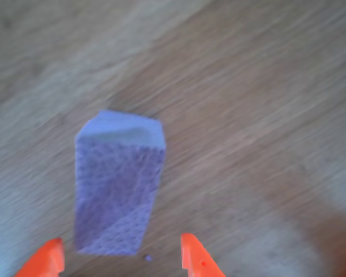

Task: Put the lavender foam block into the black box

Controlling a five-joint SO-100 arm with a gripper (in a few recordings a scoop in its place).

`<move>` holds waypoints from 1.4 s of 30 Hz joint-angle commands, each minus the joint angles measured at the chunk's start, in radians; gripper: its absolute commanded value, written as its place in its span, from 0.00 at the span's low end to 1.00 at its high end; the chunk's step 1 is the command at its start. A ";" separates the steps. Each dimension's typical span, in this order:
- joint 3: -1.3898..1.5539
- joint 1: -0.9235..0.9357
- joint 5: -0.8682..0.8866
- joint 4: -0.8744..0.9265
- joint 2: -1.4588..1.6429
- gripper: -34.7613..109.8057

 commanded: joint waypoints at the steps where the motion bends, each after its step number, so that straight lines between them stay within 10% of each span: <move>1: -0.048 0.012 0.011 -0.011 0.018 0.42; 36: -0.075 0.094 -0.025 -0.034 -0.021 0.41; 42: -0.140 0.094 0.012 -0.031 -0.086 0.27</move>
